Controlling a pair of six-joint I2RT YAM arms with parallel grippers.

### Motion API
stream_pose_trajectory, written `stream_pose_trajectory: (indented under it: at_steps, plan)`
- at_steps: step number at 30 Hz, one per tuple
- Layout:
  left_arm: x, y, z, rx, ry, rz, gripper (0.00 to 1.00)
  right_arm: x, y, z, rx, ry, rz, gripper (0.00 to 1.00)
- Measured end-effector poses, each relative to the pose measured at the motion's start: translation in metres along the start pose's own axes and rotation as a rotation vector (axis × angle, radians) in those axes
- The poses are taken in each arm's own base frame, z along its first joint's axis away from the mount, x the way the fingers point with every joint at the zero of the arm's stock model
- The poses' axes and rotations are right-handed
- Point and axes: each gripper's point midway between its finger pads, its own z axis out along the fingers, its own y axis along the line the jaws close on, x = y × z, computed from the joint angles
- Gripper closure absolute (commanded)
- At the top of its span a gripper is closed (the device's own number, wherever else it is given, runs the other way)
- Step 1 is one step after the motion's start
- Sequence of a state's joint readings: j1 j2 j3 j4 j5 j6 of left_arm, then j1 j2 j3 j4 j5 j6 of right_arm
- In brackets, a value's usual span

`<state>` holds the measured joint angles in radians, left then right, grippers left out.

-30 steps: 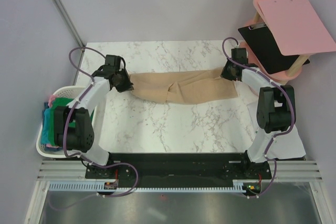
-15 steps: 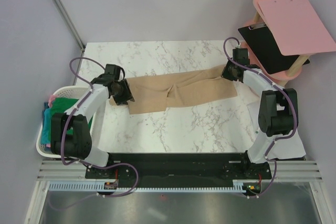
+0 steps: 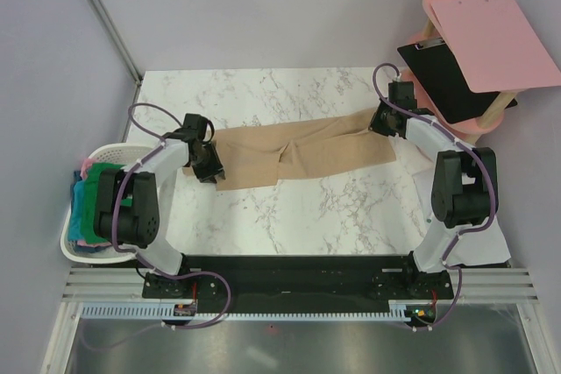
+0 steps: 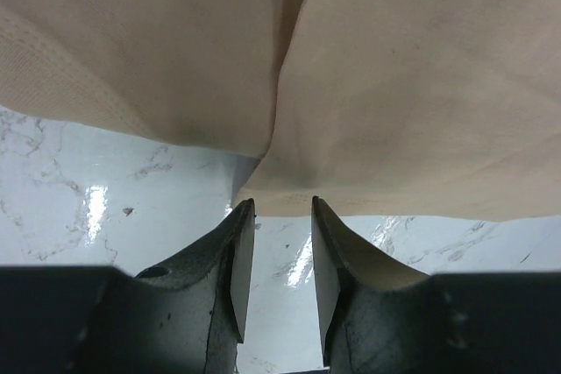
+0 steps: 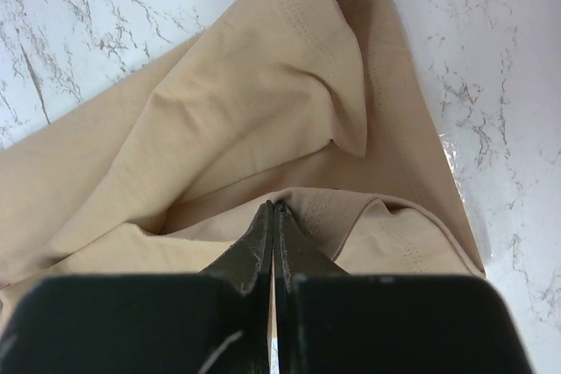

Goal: Fold and stack the t-shirts
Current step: Fold the other side of the tshirt into a rectangle

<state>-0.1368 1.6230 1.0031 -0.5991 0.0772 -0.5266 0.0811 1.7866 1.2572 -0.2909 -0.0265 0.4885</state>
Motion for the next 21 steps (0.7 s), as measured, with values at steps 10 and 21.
stream_pose_trajectory:
  at_steps: [10,21]
  plan:
    - [0.014,0.008,0.017,-0.018,0.046,-0.006,0.46,0.0,0.0,0.0,-0.002,0.001,0.0,1.0]
    - [0.014,0.005,0.023,-0.024,0.059,-0.001,0.98,0.001,0.001,0.0,-0.004,0.002,0.001,1.0]
